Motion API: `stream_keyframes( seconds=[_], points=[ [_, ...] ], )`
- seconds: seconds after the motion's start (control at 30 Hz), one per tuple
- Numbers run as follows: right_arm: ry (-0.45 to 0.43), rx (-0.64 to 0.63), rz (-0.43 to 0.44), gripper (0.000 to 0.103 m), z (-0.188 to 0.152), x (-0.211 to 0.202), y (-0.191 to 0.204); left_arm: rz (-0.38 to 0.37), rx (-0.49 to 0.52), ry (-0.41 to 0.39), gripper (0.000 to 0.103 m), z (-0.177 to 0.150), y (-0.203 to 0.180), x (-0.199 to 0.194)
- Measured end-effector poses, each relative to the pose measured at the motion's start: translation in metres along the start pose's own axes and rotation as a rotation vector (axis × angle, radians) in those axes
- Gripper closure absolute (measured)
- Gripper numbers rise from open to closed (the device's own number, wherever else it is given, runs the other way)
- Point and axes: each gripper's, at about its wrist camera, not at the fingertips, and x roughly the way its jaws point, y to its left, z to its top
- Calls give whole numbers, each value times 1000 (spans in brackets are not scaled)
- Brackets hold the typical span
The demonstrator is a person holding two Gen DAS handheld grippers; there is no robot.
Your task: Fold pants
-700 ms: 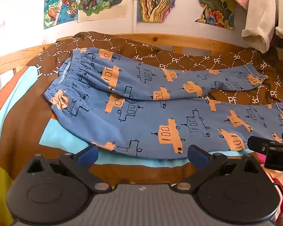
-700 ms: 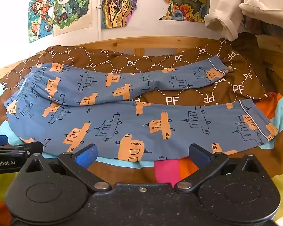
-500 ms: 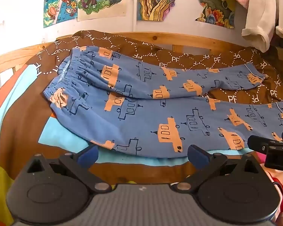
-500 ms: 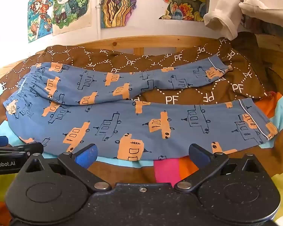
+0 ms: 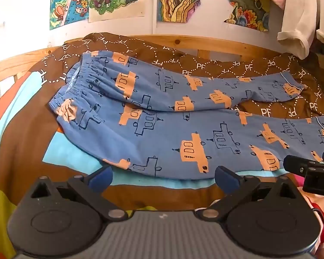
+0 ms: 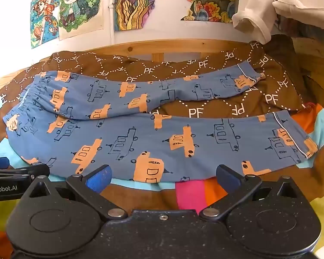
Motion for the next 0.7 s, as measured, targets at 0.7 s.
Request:
stream_keyframes(
  seconds=[0.7],
  points=[
    [5,3,0,1,-1,1,-1,-1,-2,6,0,1,1,0]
  ],
)
